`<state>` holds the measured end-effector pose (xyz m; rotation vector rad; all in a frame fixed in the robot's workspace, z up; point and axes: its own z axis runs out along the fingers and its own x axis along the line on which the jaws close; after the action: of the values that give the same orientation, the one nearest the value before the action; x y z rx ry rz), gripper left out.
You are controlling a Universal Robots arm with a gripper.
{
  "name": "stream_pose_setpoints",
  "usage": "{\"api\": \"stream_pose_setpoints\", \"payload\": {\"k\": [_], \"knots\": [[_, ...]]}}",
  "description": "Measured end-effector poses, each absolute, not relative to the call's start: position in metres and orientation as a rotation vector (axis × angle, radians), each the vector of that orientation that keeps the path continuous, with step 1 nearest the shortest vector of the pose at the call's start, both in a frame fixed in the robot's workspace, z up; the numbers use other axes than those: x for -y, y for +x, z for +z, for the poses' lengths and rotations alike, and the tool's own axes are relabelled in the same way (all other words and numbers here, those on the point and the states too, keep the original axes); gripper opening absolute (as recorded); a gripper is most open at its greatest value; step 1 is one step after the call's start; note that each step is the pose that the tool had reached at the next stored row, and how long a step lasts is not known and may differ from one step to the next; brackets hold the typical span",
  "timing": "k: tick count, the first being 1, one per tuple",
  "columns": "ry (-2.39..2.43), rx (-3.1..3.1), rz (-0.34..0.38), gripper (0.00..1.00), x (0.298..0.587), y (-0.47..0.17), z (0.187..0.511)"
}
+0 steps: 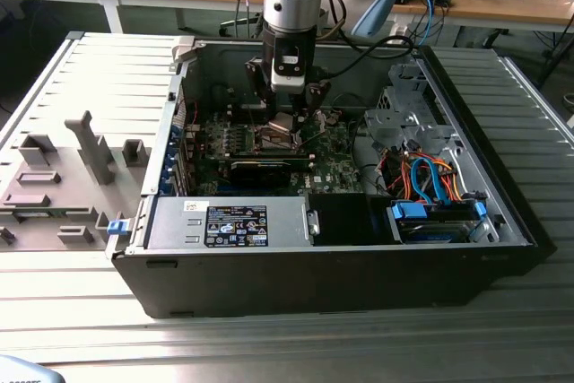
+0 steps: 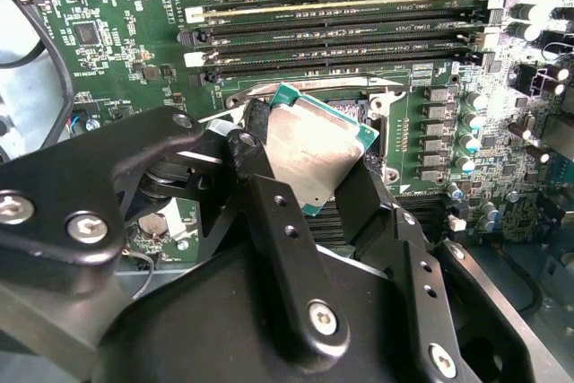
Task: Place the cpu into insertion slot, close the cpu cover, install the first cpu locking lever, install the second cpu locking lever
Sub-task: 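Place the cpu into insertion slot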
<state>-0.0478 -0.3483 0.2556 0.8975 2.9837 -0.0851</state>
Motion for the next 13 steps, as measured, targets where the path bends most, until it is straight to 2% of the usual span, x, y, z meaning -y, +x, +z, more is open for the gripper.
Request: {"api": "stream_pose_setpoints", "payload": {"k": [13], "knots": [[0.910, -2.980, -0.085, 0.55, 0.3483, -0.0478, 0.2556]]}}
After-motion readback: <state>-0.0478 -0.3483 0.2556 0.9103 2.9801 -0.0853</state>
